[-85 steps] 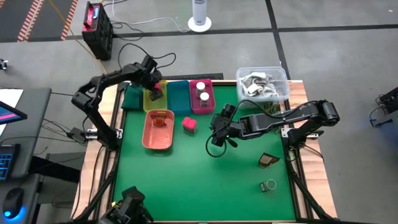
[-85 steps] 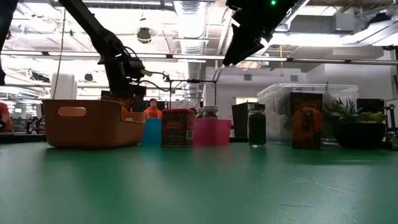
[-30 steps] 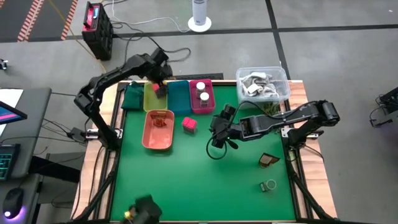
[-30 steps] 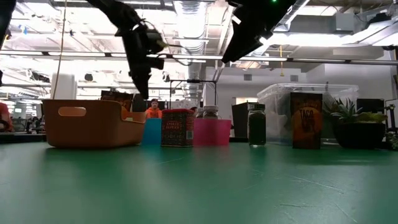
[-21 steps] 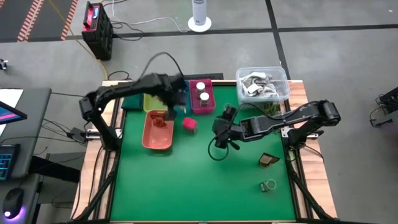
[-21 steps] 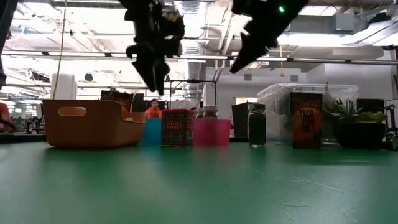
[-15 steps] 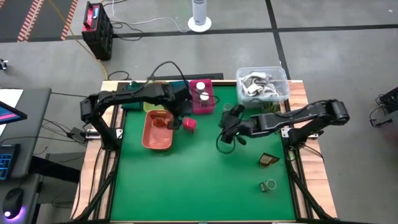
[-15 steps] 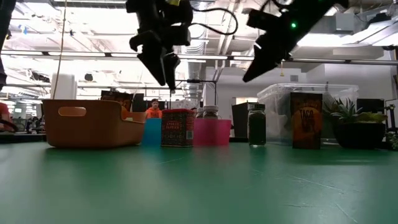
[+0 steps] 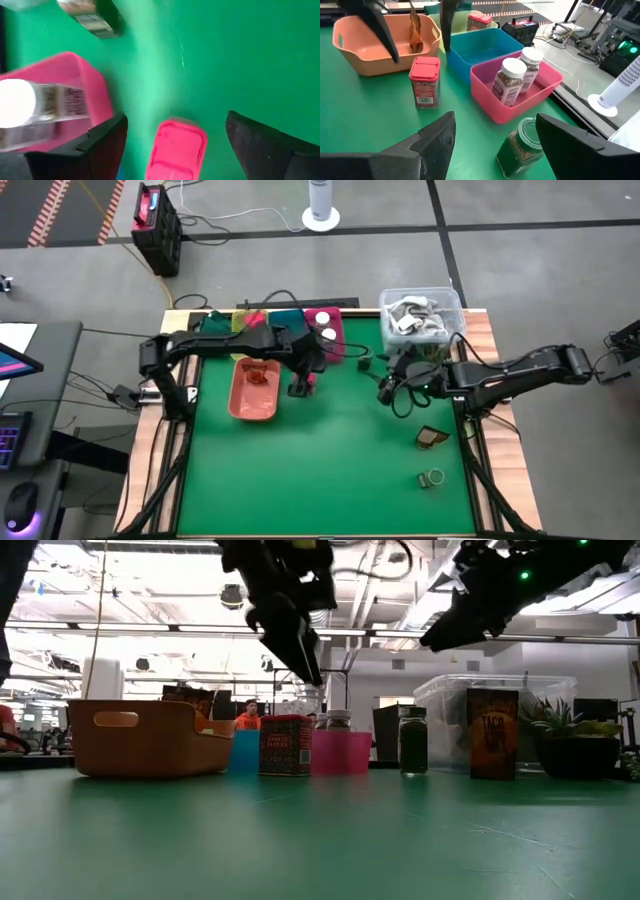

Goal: Sort spices by type
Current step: Put the red seasoning can into the yellow bin

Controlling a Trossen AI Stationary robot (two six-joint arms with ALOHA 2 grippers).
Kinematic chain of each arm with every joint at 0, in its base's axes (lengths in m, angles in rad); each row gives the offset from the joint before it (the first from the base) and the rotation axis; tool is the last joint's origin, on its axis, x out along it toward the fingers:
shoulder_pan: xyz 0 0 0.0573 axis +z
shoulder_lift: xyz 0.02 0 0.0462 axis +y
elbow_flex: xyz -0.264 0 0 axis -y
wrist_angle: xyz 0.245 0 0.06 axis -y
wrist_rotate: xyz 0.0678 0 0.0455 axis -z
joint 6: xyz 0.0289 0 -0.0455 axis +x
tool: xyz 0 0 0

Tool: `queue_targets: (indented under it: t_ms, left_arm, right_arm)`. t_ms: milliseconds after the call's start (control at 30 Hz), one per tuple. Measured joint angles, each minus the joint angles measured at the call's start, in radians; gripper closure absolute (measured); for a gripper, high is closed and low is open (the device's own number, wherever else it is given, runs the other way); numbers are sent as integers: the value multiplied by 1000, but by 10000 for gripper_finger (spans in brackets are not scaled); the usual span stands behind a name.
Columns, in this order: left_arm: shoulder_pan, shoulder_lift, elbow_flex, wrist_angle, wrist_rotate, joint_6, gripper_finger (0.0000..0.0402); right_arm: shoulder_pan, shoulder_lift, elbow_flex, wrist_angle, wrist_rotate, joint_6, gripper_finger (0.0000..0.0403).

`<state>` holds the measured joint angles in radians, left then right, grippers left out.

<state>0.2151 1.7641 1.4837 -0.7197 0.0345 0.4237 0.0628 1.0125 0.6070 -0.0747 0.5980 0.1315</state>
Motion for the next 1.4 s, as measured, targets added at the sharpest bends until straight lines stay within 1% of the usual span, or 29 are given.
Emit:
queue_targets:
  t_ms: [100, 500, 700, 800, 867, 967, 1000, 1133, 1267, 1400]
  left_arm:
    - [-3, 37, 0, -10, -11, 3, 79]
    - [2, 113, 0, -99, -21, 154, 79]
    - [6, 167, 0, -126, -40, 177, 80]
    - [3, 178, 0, -142, -48, 182, 98]
    - [3, 175, 0, -143, -48, 181, 125]
    - [2, 163, 0, -155, -58, 153, 187]
    - [2, 158, 0, -158, -50, 142, 201]
    - [2, 112, -1, -180, 10, 116, 199]
    - [10, 28, -1, -216, 12, 106, 199]
    - [44, -97, -1, -211, 6, 86, 199]
  right_arm:
    - [2, -7, -4, -2, -1, -1, 101]
    - [5, -4, -4, 2, -1, -19, 101]
    - [5, -4, -4, 8, -1, -25, 101]
    - [0, -4, -4, 8, -1, -27, 101]
    - [-1, -4, -4, 8, 0, -27, 101]
    - [-6, -4, -4, 8, 0, -28, 101]
    - [-6, -4, -4, 8, 0, -28, 101]
    - [-6, -4, -4, 8, 0, -28, 101]
    - [-5, -4, -4, 8, 0, -28, 101]
    - [-5, -4, -4, 8, 0, -28, 101]
